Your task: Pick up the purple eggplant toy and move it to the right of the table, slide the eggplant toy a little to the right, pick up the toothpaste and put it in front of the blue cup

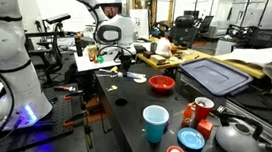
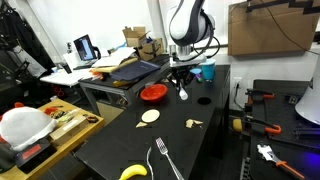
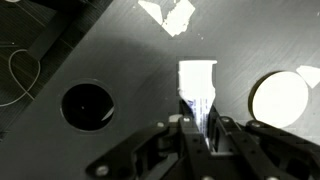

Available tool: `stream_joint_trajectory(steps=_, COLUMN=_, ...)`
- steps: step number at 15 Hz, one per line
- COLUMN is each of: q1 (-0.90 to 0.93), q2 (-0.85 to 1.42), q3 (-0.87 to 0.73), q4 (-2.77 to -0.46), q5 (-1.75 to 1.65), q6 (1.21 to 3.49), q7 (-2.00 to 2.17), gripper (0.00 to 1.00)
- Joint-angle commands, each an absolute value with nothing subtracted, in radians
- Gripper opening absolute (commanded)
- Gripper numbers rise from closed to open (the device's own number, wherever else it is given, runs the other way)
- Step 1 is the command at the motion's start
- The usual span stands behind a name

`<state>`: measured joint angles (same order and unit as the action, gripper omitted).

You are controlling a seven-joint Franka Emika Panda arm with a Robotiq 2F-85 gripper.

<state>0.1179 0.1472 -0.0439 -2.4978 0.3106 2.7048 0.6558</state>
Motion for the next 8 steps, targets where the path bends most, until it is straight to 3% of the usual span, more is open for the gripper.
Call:
stream_joint_trajectory(steps=1, q1=0.088, q2=0.016, q3=-0.075, q4=-2.603, q5=0.238, q6=2.752, q7=0.781, gripper=0.04)
stream_joint_trajectory(steps=8, q1=-0.061, q2=-0.144, q3=-0.099, q4=-2.709, q5=0.017, q6=2.755, q7=1.04, gripper=0.04)
